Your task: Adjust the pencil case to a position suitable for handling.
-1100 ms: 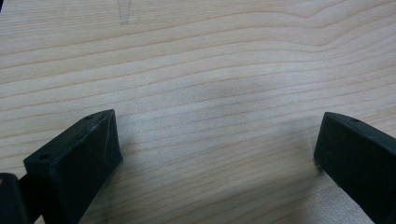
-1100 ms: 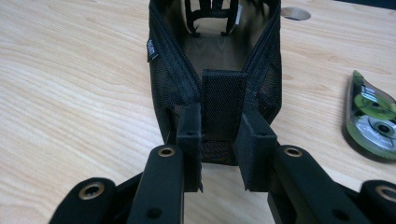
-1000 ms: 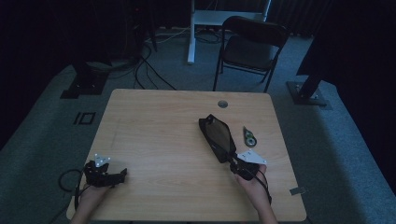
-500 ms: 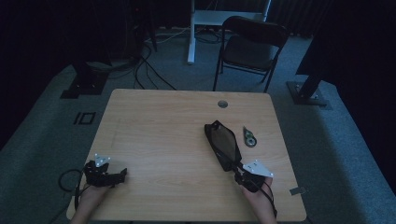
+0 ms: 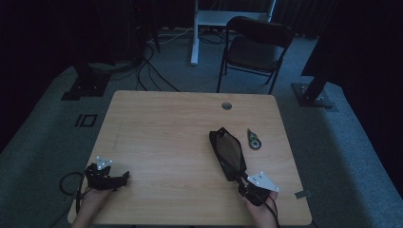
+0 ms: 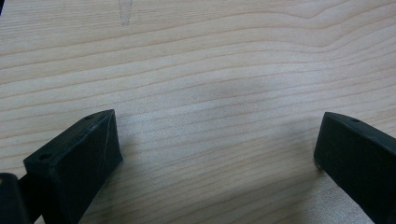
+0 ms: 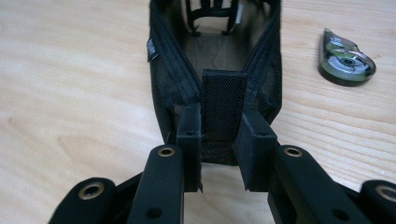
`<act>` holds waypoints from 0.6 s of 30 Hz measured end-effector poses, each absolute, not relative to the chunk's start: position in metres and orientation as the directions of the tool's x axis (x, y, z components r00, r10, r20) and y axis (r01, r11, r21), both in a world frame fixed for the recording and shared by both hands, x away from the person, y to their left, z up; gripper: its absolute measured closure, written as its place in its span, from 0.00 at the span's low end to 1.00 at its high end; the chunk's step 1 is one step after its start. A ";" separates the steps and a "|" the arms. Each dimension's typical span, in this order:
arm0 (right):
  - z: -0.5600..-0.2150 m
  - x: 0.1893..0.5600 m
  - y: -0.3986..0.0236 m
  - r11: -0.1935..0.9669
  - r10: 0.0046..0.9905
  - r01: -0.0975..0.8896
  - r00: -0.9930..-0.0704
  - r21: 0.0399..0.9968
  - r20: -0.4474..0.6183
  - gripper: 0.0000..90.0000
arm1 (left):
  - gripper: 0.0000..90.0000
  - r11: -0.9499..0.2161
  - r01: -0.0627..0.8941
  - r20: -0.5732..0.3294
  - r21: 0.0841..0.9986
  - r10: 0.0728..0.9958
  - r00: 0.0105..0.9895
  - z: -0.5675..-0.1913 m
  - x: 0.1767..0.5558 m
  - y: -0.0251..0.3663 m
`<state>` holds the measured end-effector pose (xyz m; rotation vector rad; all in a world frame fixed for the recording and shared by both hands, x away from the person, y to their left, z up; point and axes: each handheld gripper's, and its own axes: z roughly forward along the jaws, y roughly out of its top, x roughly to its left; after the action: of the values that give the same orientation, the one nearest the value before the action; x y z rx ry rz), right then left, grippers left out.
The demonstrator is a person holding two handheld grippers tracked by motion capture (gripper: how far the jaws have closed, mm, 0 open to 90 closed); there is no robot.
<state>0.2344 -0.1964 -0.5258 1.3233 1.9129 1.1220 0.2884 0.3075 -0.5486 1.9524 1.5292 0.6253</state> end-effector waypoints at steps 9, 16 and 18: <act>-0.521 0.229 -0.193 0.208 0.921 0.463 -0.391 0.862 -0.012 0.76 | 0.01 -0.180 0.703 0.013 0.689 0.972 0.235 -0.549 0.288 0.308; -0.512 0.230 -0.196 0.202 0.918 0.439 -0.397 0.875 -0.013 0.68 | 0.01 -0.179 0.702 0.013 0.689 0.972 0.235 -0.549 0.288 0.307; -0.507 0.230 -0.198 0.201 0.918 0.430 -0.395 0.880 -0.017 0.67 | 0.01 -0.179 0.703 0.013 0.689 0.972 0.235 -0.549 0.288 0.308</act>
<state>0.2303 -0.1976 -0.5074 1.2510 1.9213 1.1329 0.2884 0.3075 -0.5486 1.9532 1.5291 0.6254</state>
